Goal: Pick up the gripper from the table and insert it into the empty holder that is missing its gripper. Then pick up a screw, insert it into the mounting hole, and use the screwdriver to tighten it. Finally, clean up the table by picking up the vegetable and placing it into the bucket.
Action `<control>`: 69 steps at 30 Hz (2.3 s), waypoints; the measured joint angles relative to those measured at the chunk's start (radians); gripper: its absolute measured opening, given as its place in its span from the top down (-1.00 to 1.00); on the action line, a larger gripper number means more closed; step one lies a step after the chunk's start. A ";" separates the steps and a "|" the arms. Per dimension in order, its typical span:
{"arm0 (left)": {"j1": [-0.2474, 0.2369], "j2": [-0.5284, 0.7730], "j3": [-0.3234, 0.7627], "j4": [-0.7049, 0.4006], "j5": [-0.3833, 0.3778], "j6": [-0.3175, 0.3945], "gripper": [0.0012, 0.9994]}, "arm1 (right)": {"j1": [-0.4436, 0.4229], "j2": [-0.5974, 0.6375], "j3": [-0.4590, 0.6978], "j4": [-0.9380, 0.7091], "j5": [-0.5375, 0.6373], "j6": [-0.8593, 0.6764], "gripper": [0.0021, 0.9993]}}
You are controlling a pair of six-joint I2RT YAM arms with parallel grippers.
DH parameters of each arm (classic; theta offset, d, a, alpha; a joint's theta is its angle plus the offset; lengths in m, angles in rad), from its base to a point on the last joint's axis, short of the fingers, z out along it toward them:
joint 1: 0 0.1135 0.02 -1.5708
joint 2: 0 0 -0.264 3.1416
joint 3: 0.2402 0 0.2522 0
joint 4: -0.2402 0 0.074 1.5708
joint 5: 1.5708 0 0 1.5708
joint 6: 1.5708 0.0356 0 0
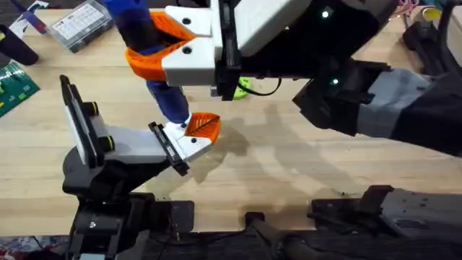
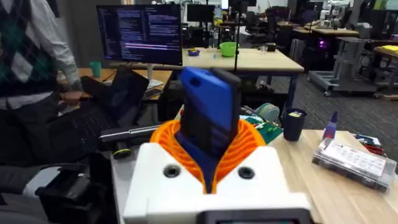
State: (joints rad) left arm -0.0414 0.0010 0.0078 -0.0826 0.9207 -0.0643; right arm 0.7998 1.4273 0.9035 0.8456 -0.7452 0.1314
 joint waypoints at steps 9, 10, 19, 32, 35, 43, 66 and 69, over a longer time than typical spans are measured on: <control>0.000 0.000 0.000 0.000 0.000 0.000 0.97 | 0.000 0.000 0.000 0.000 0.000 0.000 0.93; 0.000 0.000 0.000 0.000 0.000 0.000 0.97 | 0.000 0.000 0.000 0.003 0.000 0.000 0.93; 0.000 0.000 0.000 0.000 -0.001 0.001 0.97 | -0.006 0.028 0.100 -0.002 -0.004 0.000 0.93; 0.000 0.000 0.000 0.000 0.000 0.001 0.97 | -0.044 0.026 0.317 -0.345 -0.003 -0.129 0.93; 0.000 0.000 0.000 0.000 -0.001 0.001 0.97 | -0.066 0.026 0.330 -0.487 0.014 -0.204 0.93; 0.000 0.000 0.000 0.000 0.000 0.001 0.97 | -0.096 0.026 0.341 -0.726 0.197 -0.456 0.93; 0.000 0.000 0.000 0.000 -0.001 0.001 0.97 | -0.326 0.343 0.349 -0.848 0.635 -1.039 0.93; 0.000 0.000 0.000 0.000 0.000 0.000 0.97 | -0.357 0.412 0.351 -0.824 0.663 -1.127 0.93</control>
State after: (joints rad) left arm -0.0414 0.0006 0.0078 -0.0822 0.9203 -0.0639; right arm 0.4425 1.8396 1.2541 0.0216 -0.0825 -0.9960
